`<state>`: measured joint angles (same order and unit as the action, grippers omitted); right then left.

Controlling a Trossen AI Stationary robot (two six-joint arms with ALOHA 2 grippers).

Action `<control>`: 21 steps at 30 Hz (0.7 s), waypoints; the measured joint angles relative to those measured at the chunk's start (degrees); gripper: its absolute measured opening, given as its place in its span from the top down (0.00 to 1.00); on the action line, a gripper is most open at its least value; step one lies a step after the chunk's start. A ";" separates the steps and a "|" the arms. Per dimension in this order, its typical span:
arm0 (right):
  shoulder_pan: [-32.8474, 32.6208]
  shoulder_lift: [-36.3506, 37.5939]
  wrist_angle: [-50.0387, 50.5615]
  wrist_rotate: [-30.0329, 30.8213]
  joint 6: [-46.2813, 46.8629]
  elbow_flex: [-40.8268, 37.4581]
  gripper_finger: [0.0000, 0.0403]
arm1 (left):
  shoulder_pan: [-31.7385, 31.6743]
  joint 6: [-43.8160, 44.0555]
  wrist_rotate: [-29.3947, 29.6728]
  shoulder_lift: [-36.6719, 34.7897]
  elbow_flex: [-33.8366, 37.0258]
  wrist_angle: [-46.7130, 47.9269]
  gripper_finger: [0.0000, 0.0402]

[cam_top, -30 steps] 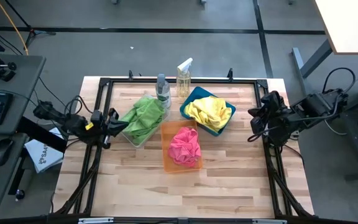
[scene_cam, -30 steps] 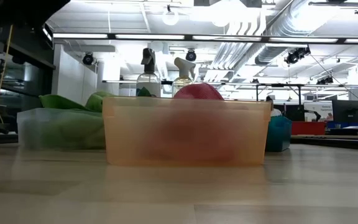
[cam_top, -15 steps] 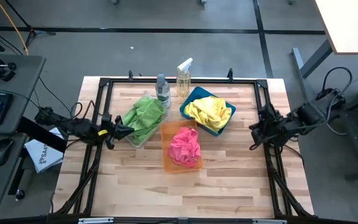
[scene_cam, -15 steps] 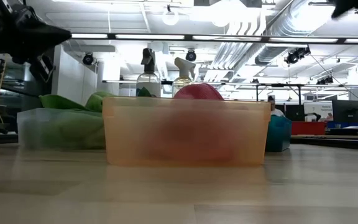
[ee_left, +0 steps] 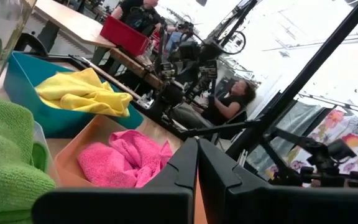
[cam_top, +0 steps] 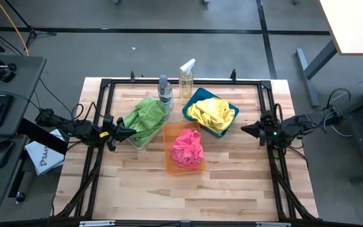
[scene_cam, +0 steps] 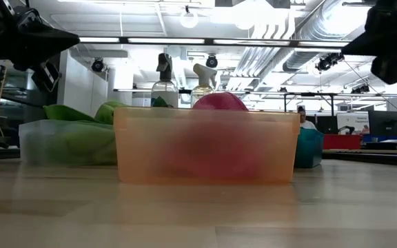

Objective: Sort microfiber towel by color & place in baskets
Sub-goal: Return to Home Position

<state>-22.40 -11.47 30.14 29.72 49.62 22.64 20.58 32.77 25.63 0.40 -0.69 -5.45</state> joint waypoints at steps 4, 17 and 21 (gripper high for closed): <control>4.36 9.23 -1.04 -5.62 -7.71 -3.88 1.00 | 0.00 0.00 0.00 0.00 0.00 0.02 1.00; 10.64 10.88 -35.46 -20.36 -21.58 -22.03 1.00 | 0.00 0.02 0.42 0.71 -0.04 0.20 1.00; 11.98 10.41 -32.48 -21.13 -28.34 -22.06 1.00 | -0.01 0.04 0.42 0.72 -0.04 0.15 1.00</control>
<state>-10.42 -1.06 -2.34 8.59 21.28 0.58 20.57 32.82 26.05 1.13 -0.73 -5.31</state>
